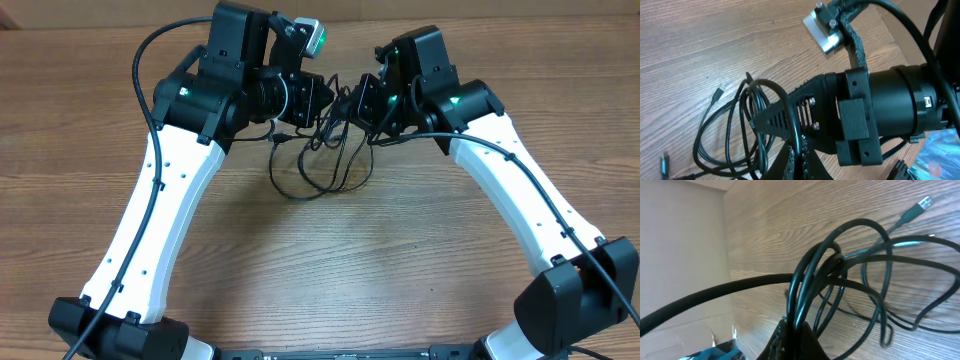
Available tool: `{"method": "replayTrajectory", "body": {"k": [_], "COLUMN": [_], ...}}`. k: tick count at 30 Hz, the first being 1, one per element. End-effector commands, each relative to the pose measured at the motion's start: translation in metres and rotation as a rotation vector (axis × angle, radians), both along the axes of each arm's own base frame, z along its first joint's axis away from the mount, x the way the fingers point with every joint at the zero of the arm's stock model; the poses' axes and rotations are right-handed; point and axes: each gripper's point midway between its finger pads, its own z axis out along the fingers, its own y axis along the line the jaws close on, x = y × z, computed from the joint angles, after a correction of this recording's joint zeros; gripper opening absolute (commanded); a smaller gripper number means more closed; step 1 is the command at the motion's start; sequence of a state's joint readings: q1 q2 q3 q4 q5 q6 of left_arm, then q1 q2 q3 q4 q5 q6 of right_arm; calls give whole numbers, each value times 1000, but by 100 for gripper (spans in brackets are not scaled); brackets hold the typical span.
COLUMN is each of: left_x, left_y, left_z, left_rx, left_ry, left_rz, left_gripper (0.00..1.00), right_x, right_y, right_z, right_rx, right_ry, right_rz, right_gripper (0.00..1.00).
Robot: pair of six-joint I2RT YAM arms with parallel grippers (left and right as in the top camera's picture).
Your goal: Untangle cables
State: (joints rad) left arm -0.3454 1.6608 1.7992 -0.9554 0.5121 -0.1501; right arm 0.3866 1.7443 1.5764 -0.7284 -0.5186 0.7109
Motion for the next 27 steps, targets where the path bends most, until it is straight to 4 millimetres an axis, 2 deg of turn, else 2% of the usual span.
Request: {"method": "replayTrajectory", "body": {"k": [1, 7, 8, 10, 12, 16, 20, 27], "left_x": [-1, 7, 7, 7, 7, 6, 6, 3], "left_y": [6, 45, 51, 58, 61, 61, 61, 55], "left_z": [2, -22, -25, -29, -30, -31, -30, -30], "left_rx": [31, 239, 265, 304, 318, 318, 299, 268], "left_ry": [-18, 0, 3, 8, 12, 16, 36, 51], "left_rz": [16, 177, 196, 221, 229, 230, 259, 238], "left_gripper": [4, 9, 12, 22, 43, 40, 47, 50], "right_x": [-1, -5, -6, -6, -4, -2, -4, -2], "right_y": [6, 13, 13, 12, 8, 4, 4, 7], "right_z": [6, 36, 42, 52, 59, 73, 85, 100], "right_rx": [73, 247, 279, 329, 366, 428, 475, 522], "right_ry": [5, -20, -28, -31, -27, -46, -62, -72], "right_rz": [52, 164, 187, 208, 210, 239, 276, 281], "right_gripper": [4, 4, 4, 4, 4, 4, 4, 4]}}
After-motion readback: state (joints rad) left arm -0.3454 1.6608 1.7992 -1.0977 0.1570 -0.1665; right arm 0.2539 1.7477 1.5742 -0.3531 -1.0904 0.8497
